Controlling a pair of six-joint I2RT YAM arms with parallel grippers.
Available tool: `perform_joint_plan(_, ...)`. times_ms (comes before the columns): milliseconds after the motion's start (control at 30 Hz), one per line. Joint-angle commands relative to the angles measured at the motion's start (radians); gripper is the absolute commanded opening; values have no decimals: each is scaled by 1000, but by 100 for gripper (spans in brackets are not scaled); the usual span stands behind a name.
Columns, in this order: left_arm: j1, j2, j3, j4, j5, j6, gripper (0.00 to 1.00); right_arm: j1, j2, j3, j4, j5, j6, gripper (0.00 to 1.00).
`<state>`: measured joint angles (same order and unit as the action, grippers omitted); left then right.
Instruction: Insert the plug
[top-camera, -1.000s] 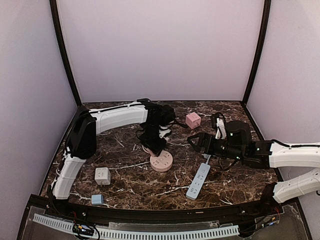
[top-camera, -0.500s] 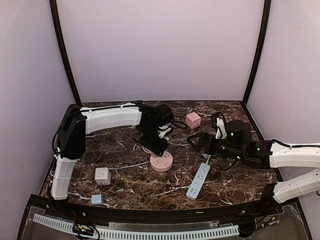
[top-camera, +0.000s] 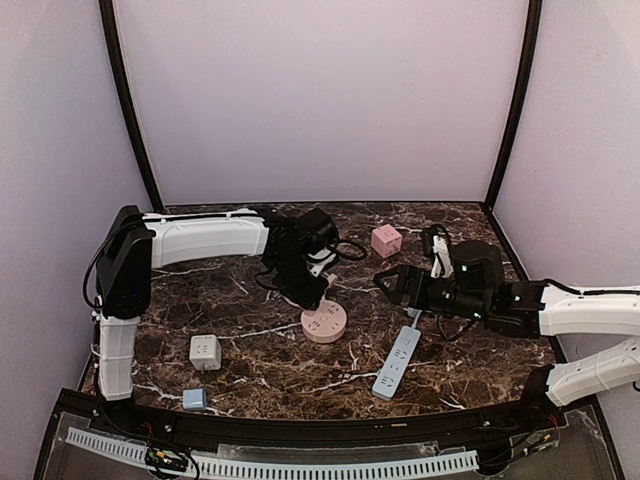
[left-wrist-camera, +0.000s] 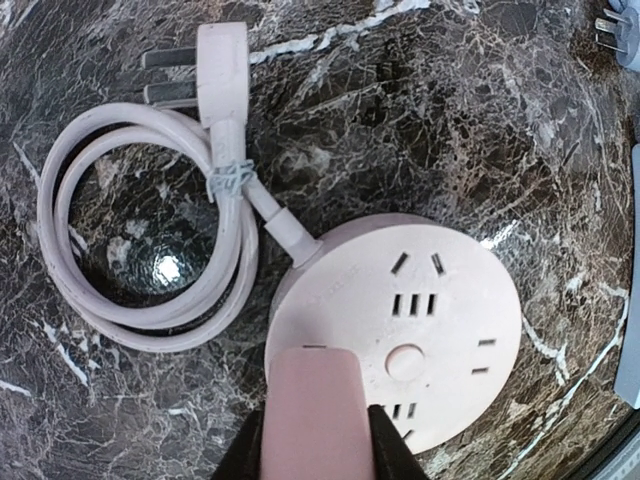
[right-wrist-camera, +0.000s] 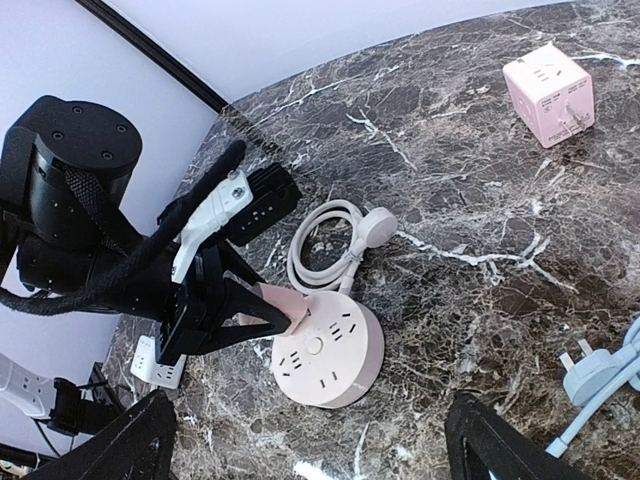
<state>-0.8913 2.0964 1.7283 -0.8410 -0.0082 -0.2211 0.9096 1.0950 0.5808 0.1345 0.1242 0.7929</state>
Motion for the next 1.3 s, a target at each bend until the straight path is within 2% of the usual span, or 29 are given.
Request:
perform_joint_plan(0,-4,-51,-32,19,5,-5,23,8,-4,-9,30,-11,-12,93)
perform_joint_plan(167,-5,-48,-15,1,4,0,10,8,-1,-9,31,-11,-11,93)
perform_joint_plan(367,-3,-1,86,-142,-21,-27,4,8,2,-7,31,-14,-13,92)
perform_joint_plan(533,-3,14,113,-210,-30,-50,4,8,10,-4,31,-19,-14,92)
perform_joint_plan(900,-3,87,196,-214,6,-34,3,8,19,-2,37,-26,-17,92)
perform_joint_plan(1267,-4,148,262,-288,5,-15,5,8,20,-2,38,-26,-19,92)
